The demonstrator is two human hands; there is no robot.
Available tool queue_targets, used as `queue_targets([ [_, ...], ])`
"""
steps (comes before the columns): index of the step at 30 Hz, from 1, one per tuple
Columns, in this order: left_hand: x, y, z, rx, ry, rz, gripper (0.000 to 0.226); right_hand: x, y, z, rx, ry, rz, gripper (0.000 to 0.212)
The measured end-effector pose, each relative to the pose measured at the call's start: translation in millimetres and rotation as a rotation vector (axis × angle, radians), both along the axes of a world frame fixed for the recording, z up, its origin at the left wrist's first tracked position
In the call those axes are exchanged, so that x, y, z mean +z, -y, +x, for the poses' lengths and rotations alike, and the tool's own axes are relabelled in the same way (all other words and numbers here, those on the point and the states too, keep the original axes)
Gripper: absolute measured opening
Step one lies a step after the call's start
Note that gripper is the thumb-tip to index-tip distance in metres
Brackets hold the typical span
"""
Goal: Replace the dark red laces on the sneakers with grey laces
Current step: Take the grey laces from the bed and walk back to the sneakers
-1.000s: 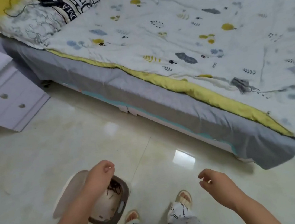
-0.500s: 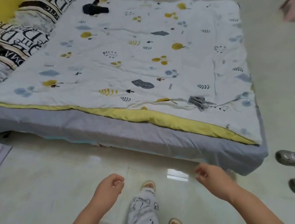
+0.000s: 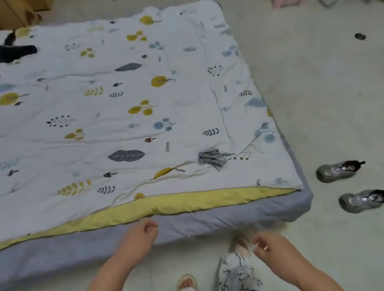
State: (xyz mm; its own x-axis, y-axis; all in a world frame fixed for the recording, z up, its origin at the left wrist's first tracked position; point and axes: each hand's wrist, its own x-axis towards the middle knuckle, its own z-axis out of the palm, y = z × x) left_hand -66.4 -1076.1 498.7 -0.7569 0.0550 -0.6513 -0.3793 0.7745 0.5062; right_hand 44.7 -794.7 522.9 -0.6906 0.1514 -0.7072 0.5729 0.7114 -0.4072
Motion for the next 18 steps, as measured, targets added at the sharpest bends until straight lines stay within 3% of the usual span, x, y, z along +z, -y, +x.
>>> queue_targets([
  [7,-20,-117,-75,-0.149,-0.028,-0.015,0.008,-15,-93,-52,-0.044,0.063,0.014,0.010],
  [14,-57,-200,-133,-0.161,0.046,-0.035,0.030,-36,-172,-109,-0.135,0.125,0.003,0.014],
  [18,-90,-216,-166,-0.307,0.077,-0.146,0.044,-54,-175,-133,-0.259,0.107,-0.054,0.017],
])
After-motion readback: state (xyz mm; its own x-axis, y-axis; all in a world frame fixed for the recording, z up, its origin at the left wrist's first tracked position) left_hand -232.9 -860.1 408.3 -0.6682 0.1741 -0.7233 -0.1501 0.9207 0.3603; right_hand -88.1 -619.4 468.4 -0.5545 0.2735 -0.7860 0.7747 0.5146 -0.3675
